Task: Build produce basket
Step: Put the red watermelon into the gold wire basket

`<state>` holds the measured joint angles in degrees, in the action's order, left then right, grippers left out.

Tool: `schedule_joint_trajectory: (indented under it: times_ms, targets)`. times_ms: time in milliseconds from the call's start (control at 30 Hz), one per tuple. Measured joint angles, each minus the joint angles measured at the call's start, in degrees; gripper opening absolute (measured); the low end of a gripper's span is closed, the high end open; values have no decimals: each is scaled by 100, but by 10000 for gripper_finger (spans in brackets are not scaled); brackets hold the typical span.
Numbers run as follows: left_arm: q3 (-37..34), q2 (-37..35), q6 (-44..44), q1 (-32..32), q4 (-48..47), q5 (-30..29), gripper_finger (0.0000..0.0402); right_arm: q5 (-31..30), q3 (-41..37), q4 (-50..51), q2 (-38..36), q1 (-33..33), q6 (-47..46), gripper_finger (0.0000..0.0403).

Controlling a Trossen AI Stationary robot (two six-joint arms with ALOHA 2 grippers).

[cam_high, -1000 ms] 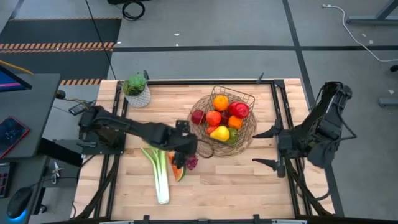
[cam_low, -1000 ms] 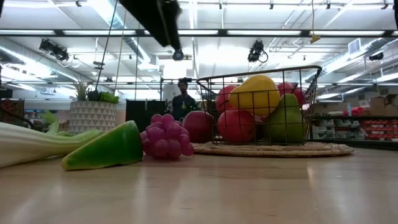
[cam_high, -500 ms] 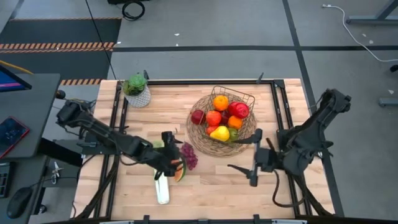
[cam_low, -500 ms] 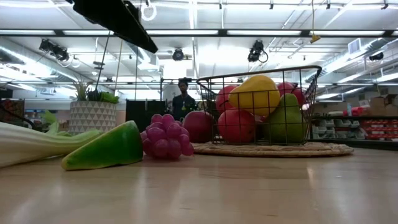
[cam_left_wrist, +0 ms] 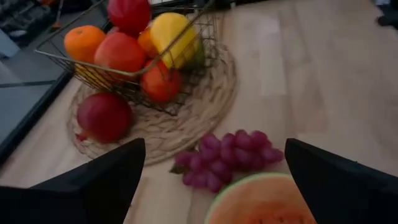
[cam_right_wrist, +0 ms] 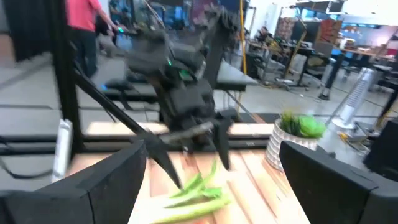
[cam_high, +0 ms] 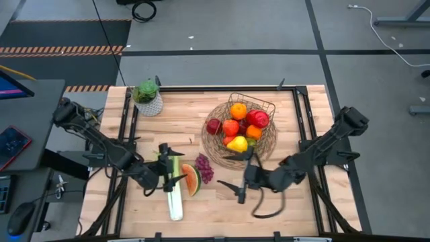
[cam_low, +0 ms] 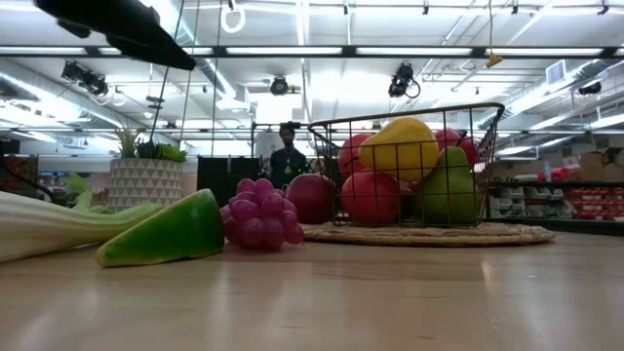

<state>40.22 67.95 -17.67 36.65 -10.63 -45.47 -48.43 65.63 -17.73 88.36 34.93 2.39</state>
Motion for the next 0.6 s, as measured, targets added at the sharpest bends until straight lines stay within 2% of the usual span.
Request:
schedule_joint_trajectory:
  times_ms: [233, 500, 600]
  targets:
    - [-165, -51, -722, 142, 254, 33, 392, 351, 118, 6, 503, -550, -277, 373]
    - [-165, -43, -738, 148, 84, 65, 392, 943, 315, 767, 632, -953, -1040, 373]
    - [-165, -36, -774, 150, 79, 70, 392, 972, 315, 876, 631, -967, -1171, 373]
